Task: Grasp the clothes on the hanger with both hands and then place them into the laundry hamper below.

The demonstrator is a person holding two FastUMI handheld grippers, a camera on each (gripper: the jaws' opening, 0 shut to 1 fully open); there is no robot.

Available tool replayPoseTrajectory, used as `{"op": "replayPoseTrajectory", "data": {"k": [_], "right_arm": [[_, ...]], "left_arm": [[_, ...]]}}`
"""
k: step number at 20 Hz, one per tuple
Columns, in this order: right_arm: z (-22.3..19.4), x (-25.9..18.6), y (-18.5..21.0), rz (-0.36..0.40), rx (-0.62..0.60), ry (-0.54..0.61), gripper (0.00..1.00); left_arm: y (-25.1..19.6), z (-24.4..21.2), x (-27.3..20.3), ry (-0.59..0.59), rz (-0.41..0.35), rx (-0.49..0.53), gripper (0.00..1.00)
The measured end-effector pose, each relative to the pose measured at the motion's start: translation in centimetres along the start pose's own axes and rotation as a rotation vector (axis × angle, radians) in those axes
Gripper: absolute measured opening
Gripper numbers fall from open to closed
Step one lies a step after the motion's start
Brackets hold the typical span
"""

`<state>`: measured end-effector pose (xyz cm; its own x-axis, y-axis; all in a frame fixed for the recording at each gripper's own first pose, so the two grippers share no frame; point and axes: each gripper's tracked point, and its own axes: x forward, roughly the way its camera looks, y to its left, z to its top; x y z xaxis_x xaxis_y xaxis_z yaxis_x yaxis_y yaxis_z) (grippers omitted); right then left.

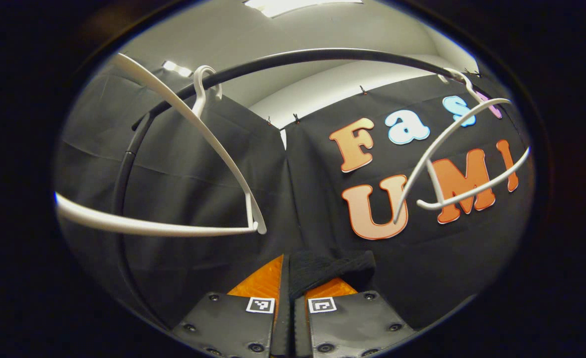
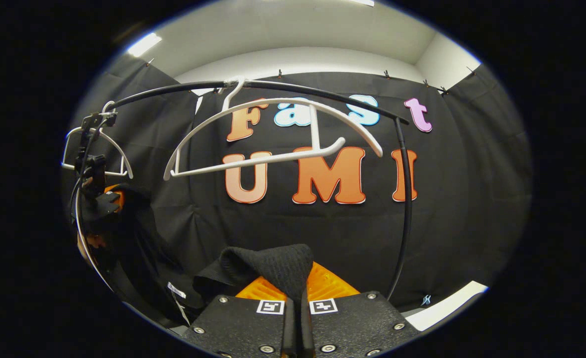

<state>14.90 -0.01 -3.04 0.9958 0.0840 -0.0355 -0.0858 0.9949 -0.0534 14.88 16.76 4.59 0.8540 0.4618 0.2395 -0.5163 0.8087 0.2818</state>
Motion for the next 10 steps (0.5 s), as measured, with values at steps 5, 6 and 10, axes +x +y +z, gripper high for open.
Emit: {"op": "replayPoseTrajectory", "data": {"k": [5, 6, 10], "right_arm": [[-2.1, -1.8, 0.7, 0.014, 0.01, 0.051, 0.04], [-2.4, -1.7, 0.8, 0.016, 0.006, 0.061, 0.04], [-4.2, -1.9, 2.5, 0.05, 0.003, 0.112, 0.04]], "left_arm": [[-3.8, -3.0, -4.4, 0.088, -0.136, -0.037, 0.11], [-4.9, -3.6, -5.1, 0.111, -0.176, -0.063, 0.11], [-8.7, -6.5, -7.8, 0.211, -0.33, -0.113, 0.11]]}}
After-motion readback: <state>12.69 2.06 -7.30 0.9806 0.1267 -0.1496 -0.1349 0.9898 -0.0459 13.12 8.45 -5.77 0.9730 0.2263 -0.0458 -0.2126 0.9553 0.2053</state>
